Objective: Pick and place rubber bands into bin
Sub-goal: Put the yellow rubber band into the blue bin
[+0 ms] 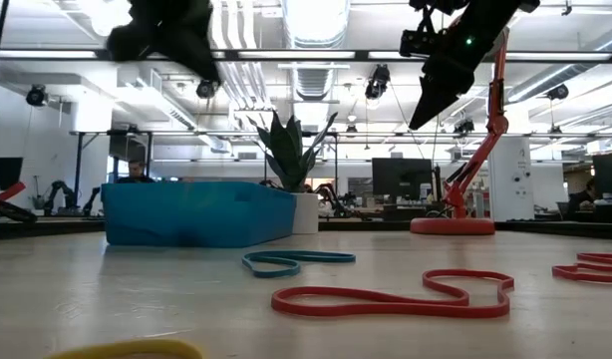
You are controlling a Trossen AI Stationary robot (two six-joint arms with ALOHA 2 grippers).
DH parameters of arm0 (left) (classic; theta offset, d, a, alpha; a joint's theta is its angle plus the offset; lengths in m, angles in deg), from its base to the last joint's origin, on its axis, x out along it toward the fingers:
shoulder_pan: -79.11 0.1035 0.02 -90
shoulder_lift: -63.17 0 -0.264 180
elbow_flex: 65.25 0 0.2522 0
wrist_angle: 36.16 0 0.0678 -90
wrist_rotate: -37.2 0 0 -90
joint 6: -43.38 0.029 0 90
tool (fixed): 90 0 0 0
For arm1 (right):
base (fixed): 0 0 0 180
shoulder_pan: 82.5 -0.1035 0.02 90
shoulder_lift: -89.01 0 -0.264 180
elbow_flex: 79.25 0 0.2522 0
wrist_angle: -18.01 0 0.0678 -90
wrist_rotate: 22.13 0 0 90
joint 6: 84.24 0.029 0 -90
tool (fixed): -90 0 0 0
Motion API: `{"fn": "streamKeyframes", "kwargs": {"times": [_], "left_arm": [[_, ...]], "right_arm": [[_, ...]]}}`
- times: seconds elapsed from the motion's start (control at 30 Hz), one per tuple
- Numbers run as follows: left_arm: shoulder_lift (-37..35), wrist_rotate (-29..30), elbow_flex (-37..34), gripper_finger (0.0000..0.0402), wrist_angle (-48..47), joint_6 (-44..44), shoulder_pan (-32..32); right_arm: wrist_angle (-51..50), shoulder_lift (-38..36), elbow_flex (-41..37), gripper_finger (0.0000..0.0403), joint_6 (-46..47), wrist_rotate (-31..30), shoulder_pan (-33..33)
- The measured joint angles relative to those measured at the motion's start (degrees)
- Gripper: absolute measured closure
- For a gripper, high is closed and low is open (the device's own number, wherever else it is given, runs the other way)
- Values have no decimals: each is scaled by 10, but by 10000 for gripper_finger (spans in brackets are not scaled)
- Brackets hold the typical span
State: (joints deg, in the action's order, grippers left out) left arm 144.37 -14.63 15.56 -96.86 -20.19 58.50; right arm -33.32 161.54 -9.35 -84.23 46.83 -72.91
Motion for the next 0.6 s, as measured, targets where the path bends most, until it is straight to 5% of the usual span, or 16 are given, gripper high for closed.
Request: {"fn": "streamKeyframes", "kwargs": {"times": [0.1, 0.23, 0.4, 0.6], "left_arm": [[-38, 44, 22, 401, 5, 103, 52], [-53, 31, 21, 401, 9, 229, 145], [-33, -91, -5, 400, 34, 250, 214], [8, -127, -10, 343, 39, 235, 203]], "right_arm": [[2, 0, 0, 218, 4, 0, 0], [3, 0, 0, 218, 27, 0, 0], [-1, 0, 0, 218, 55, 0, 0], [-10, 0, -1, 218, 75, 0, -1]]}}
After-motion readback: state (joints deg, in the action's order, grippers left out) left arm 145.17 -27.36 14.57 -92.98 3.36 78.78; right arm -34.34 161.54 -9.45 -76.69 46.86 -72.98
